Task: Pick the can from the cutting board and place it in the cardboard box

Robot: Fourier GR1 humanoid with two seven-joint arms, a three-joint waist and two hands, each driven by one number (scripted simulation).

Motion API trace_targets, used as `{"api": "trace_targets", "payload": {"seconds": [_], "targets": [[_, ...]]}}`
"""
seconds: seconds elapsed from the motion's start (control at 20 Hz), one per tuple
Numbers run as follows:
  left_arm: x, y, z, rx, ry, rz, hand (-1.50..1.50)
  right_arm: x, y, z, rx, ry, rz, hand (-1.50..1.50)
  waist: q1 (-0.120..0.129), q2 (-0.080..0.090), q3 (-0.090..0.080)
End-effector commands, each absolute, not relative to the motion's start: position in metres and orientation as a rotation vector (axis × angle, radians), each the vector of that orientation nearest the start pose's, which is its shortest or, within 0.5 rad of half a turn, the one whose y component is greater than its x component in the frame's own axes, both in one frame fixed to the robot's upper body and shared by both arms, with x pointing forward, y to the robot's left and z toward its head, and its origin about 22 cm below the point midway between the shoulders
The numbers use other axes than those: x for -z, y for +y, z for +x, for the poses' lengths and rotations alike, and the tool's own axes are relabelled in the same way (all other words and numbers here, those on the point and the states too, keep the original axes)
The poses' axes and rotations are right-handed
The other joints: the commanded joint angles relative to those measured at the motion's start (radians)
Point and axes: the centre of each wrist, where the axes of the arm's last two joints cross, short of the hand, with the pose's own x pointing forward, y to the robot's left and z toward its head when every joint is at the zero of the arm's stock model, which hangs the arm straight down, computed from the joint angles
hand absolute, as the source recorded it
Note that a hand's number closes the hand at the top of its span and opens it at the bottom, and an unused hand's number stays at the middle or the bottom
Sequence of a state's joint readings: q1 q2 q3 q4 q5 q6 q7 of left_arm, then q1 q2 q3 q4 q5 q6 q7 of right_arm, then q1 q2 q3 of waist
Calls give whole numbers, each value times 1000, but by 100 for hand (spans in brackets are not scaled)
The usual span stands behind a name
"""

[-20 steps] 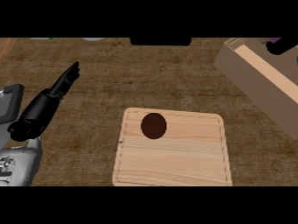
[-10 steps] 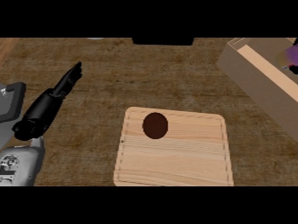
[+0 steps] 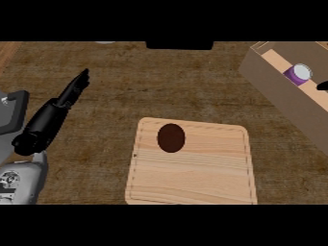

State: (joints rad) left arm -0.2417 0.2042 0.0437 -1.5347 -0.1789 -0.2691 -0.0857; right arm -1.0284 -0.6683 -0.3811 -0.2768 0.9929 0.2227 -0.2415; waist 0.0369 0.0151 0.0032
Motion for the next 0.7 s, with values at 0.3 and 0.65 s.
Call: {"api": "trace_targets", "payload": {"seconds": [0.3,0.65], "targets": [[-70,258,298,543,-1768,72,0,-175,-449,408,41,-1667,-446,-150,-13,0,3],[-56,252,297,553,-1775,71,0,-147,-496,368,240,-1690,-528,-150,-1,11,1]]}}
